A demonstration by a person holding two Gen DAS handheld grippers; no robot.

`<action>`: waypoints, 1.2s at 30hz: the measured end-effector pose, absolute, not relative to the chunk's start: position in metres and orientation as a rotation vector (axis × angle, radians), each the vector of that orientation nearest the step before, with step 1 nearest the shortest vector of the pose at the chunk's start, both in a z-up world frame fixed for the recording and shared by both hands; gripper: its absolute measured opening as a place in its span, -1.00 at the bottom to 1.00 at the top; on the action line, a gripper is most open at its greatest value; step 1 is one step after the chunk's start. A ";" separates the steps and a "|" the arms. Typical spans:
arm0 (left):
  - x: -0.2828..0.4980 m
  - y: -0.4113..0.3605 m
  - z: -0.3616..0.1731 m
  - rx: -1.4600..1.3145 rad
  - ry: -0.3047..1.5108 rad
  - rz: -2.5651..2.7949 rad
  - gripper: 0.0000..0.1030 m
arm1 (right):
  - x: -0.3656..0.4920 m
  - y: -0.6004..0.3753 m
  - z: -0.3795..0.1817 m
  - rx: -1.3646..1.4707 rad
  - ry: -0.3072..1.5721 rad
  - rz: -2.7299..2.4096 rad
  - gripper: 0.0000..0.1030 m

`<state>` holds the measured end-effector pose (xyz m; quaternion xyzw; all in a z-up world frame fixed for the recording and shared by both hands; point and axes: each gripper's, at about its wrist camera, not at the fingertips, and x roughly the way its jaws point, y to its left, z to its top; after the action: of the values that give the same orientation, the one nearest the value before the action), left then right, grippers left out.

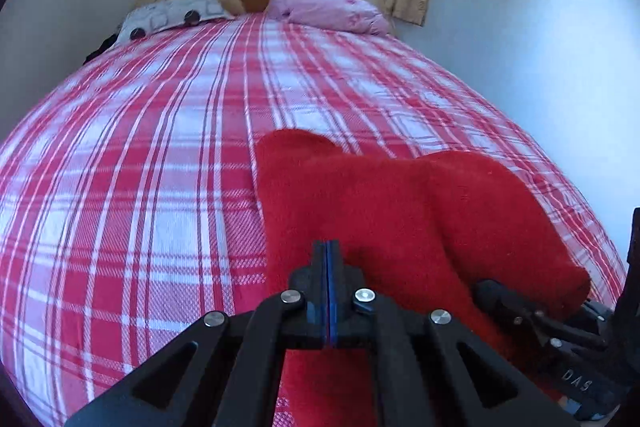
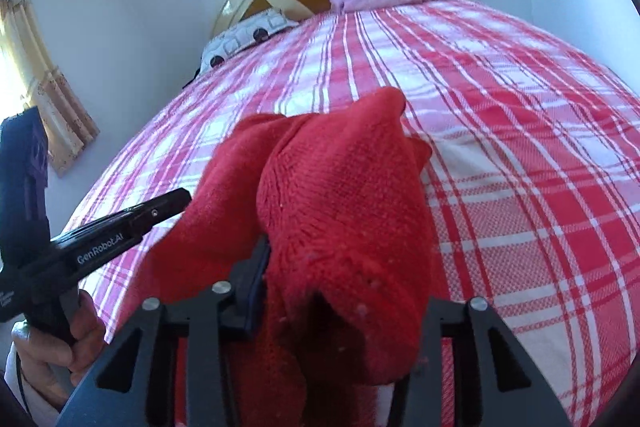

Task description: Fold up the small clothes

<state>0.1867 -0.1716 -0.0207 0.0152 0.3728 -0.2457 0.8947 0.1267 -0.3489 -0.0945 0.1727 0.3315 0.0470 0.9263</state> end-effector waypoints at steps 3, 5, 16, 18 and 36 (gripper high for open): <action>0.183 -0.174 -0.015 0.082 0.772 -0.506 -1.00 | 0.121 -0.345 -0.088 0.367 0.661 0.103 -0.19; 0.186 -0.172 -0.020 0.101 0.809 -0.483 -1.00 | 0.119 -0.345 -0.086 0.371 0.664 0.092 -0.19; 0.212 -0.196 -0.050 0.144 0.960 -0.442 -0.99 | 0.131 -0.362 -0.113 0.436 0.722 0.065 -0.10; 0.212 -0.197 -0.050 0.142 0.961 -0.436 -0.99 | 0.132 -0.366 -0.118 0.468 0.731 0.074 -0.05; 0.218 -0.150 -0.052 -0.199 1.041 -0.750 -0.99 | 0.126 -0.371 -0.126 0.542 0.717 0.105 0.16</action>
<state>0.2183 -0.1500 -0.0522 -0.0927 0.4845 -0.3491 0.7968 0.1260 -0.3713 -0.1257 0.2618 0.3462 0.0507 0.8995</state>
